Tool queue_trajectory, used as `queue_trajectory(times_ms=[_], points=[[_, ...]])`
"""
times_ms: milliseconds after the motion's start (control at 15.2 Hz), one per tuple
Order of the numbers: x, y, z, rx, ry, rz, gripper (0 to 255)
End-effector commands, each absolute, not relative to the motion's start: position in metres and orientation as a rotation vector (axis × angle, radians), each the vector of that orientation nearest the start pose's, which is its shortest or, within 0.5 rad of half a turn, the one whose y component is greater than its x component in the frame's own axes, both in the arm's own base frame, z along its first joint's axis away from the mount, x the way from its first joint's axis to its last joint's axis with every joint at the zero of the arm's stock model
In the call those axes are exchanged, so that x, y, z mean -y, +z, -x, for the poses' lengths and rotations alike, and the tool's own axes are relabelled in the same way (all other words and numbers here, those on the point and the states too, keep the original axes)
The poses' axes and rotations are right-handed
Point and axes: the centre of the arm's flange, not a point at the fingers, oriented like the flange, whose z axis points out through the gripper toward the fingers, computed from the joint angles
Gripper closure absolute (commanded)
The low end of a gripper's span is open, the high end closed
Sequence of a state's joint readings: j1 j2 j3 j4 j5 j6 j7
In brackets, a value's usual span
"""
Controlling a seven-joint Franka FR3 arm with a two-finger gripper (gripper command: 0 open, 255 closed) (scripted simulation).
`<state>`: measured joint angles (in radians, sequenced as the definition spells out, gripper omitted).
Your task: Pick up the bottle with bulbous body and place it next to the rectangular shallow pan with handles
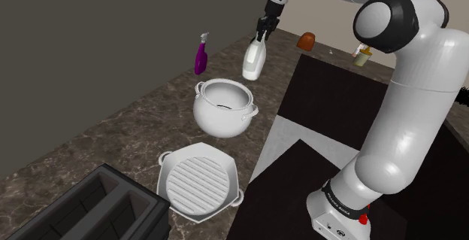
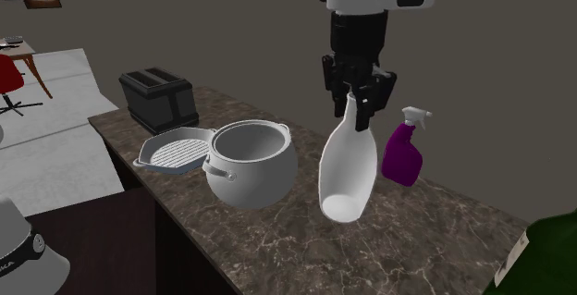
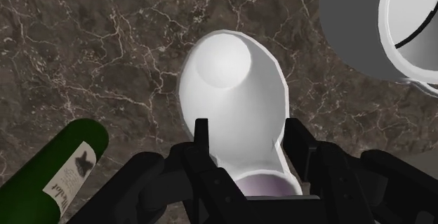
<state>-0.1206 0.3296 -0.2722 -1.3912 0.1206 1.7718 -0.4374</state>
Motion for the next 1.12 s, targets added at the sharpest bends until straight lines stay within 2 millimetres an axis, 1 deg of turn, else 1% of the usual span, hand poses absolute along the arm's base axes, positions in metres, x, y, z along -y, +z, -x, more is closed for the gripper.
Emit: queue_trajectory(times_ms=[0, 1056], points=[[0.204, 0.540, -0.615, 0.064, -0.112, 3.135, 255], [0.034, 0.591, -0.500, 0.064, -0.112, 3.135, 255]])
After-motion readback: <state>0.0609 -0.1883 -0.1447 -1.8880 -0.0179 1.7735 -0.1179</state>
